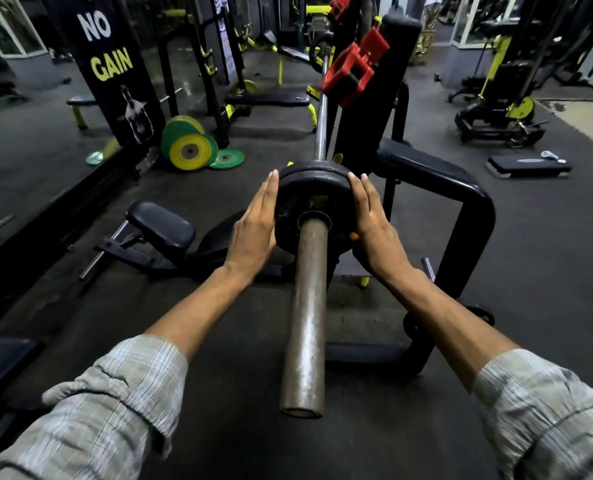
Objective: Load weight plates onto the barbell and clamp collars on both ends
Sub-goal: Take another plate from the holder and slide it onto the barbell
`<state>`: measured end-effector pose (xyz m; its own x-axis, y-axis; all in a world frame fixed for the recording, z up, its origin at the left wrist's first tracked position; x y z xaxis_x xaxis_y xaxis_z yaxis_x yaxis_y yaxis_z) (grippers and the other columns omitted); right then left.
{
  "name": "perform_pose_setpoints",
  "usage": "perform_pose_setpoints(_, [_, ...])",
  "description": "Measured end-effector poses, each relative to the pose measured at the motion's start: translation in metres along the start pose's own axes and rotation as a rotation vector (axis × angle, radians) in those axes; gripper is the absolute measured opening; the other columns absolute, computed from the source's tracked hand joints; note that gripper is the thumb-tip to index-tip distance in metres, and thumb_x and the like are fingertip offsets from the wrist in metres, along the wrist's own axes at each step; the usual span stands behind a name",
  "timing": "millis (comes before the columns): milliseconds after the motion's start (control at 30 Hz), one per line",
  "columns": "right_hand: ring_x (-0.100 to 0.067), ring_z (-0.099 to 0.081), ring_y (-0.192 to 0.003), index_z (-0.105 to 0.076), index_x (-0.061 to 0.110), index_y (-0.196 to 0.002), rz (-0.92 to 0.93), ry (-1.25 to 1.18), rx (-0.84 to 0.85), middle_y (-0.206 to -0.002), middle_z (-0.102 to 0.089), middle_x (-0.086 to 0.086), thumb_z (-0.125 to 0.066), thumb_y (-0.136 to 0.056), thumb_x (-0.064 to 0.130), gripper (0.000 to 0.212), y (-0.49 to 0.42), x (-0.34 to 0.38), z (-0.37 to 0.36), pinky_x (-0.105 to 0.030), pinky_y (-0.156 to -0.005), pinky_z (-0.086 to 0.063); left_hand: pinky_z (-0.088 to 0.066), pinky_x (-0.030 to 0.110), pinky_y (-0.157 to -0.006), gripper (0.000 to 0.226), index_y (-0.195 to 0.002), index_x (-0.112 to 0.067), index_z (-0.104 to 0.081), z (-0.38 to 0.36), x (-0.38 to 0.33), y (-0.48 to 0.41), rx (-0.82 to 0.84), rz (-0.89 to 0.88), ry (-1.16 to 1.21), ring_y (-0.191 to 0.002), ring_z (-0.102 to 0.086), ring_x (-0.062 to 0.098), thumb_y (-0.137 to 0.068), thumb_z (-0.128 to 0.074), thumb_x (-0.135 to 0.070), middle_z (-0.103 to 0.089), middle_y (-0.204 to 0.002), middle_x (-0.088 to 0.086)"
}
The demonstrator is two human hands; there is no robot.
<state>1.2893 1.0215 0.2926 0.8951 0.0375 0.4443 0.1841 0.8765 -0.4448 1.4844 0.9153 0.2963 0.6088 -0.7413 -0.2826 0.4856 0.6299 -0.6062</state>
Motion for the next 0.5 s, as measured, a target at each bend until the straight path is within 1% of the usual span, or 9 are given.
perform_pose_setpoints(100, [-0.043, -0.053, -0.134, 0.0, 0.039, -0.165, -0.016, 0.029, -0.001, -0.175, -0.004, -0.005, -0.062, -0.078, -0.017, 0.12, 0.001, 0.005, 0.003, -0.054, -0.077, -0.061, -0.047, 0.035, -0.112, 0.094, -0.163, -0.011, -0.016, 0.006, 0.003, -0.001, 0.052, -0.025, 0.048, -0.151, -0.036, 0.021, -0.083, -0.057, 0.016, -0.03, -0.167, 0.008])
perform_pose_setpoints(133, [-0.043, -0.052, -0.135, 0.0, 0.04, -0.164, -0.022, 0.049, 0.002, -0.175, -0.004, -0.005, -0.063, -0.078, -0.017, 0.12, 0.002, 0.006, 0.004, -0.054, -0.077, -0.06, -0.048, 0.04, -0.111, 0.09, -0.163, -0.011, -0.018, 0.009, 0.004, -0.003, 0.083, -0.041, 0.063, -0.151, -0.036, 0.022, -0.086, -0.061, 0.01, -0.031, -0.167, 0.008])
perform_pose_setpoints(200, [-0.044, -0.052, -0.136, 0.001, 0.038, -0.165, -0.016, 0.1, 0.008, -0.175, -0.006, -0.006, -0.067, -0.081, -0.012, 0.119, 0.001, 0.008, 0.01, -0.054, -0.076, -0.061, -0.049, 0.045, -0.108, 0.079, -0.162, -0.012, -0.021, 0.018, 0.006, -0.007, 0.158, -0.054, 0.069, -0.15, -0.037, 0.024, -0.096, -0.064, -0.011, -0.032, -0.166, 0.008])
perform_pose_setpoints(267, [-0.043, -0.052, -0.138, 0.001, 0.034, -0.165, 0.009, 0.168, 0.013, -0.175, -0.009, -0.007, -0.074, -0.087, 0.001, 0.114, 0.001, 0.012, 0.019, -0.054, -0.076, -0.061, -0.046, 0.046, -0.108, 0.071, -0.162, -0.014, -0.024, 0.031, 0.007, -0.012, 0.199, -0.054, 0.076, -0.15, -0.037, 0.023, -0.101, -0.059, -0.03, -0.034, -0.165, 0.006])
perform_pose_setpoints(367, [-0.04, -0.05, -0.141, -0.002, 0.03, -0.166, 0.031, 0.219, 0.004, -0.173, -0.014, -0.007, -0.073, -0.093, 0.022, 0.102, -0.004, 0.021, 0.036, -0.055, -0.081, -0.062, -0.043, 0.044, -0.11, 0.066, -0.159, -0.017, -0.032, 0.053, 0.009, -0.024, 0.207, -0.057, 0.096, -0.148, -0.038, 0.021, -0.102, -0.055, -0.041, -0.04, -0.162, 0.004])
perform_pose_setpoints(433, [-0.04, -0.053, -0.137, -0.007, 0.027, -0.166, 0.049, 0.243, -0.03, -0.171, -0.019, -0.007, -0.071, -0.095, 0.028, 0.096, -0.01, 0.032, 0.052, -0.054, -0.082, -0.061, -0.041, 0.045, -0.112, 0.069, -0.158, -0.019, -0.035, 0.064, 0.01, -0.037, 0.228, -0.074, 0.096, -0.147, -0.039, 0.021, -0.1, -0.051, -0.053, -0.043, -0.16, 0.004])
perform_pose_setpoints(500, [-0.04, -0.056, -0.134, -0.014, 0.024, -0.165, 0.068, 0.28, -0.058, -0.169, -0.024, -0.008, -0.07, -0.096, 0.027, 0.089, -0.02, 0.045, 0.071, -0.052, -0.084, -0.059, -0.043, 0.048, -0.114, 0.077, -0.155, -0.019, -0.039, 0.073, 0.011, -0.054, 0.236, -0.094, 0.1, -0.145, -0.043, 0.021, -0.095, -0.042, -0.067, -0.047, -0.157, 0.004])
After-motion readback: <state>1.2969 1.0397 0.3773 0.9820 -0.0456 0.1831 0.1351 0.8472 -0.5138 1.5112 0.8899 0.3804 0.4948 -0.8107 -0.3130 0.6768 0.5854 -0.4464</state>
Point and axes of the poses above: each hand's wrist, its own y-axis away from the middle knuckle, its own z-axis out of the back of the hand, x = y × z, the point moved 5 cm from there along -y, towards the middle knuckle
